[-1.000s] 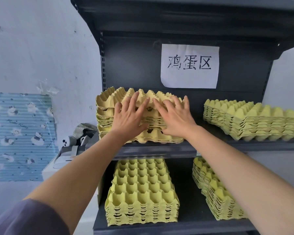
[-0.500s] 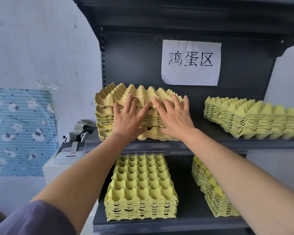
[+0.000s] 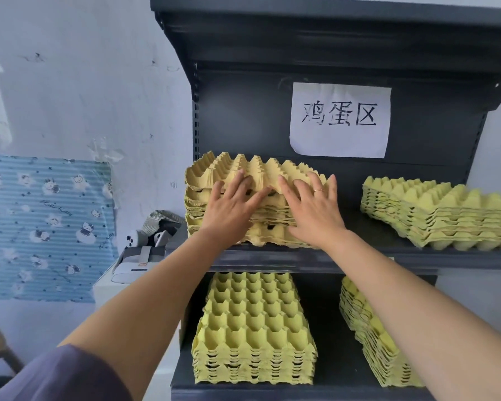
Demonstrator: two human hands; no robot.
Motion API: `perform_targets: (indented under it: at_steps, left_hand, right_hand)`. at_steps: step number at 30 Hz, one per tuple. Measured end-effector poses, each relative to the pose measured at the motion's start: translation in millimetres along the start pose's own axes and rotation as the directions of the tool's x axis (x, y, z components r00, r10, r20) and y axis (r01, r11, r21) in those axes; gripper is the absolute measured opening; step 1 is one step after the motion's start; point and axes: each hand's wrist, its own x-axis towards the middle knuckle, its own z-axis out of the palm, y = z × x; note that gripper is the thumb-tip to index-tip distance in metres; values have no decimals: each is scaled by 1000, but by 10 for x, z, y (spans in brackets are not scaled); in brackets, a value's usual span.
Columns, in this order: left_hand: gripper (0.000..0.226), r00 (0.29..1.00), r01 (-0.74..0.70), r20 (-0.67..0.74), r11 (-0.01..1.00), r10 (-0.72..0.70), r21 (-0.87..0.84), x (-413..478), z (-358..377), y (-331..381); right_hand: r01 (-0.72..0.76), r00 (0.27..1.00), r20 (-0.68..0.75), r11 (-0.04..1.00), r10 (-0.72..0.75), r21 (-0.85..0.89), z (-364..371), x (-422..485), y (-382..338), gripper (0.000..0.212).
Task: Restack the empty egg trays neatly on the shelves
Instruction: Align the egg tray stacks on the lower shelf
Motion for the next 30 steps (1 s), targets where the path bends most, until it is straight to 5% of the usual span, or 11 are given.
perform_targets:
  at_steps: [4, 10, 14, 18, 30]
  left_hand:
    - [79, 997, 61, -50, 998, -62, -31, -167, 81, -265]
    - [113, 981, 168, -107, 985, -162, 42, -463, 342, -464]
    - [77, 962, 7, -271, 995, 20, 98, -537, 374, -428]
    - [52, 961, -192, -185, 978, 205, 86, -585, 503, -319]
    - [83, 979, 68, -200, 989, -41, 133, -629, 456, -310]
  right_hand:
    - [-12, 1000, -17, 1000, 12, 4, -55, 12, -116, 113]
    - [14, 1000, -20, 1000, -13, 22, -48, 155, -430, 119]
    - [64, 998, -24, 998, -64, -21, -82, 280, -387, 109]
    - [88, 995, -32, 995, -89, -44, -113, 326, -341, 98]
    - [32, 999, -35, 999, -31, 13, -232, 471, -316, 92]
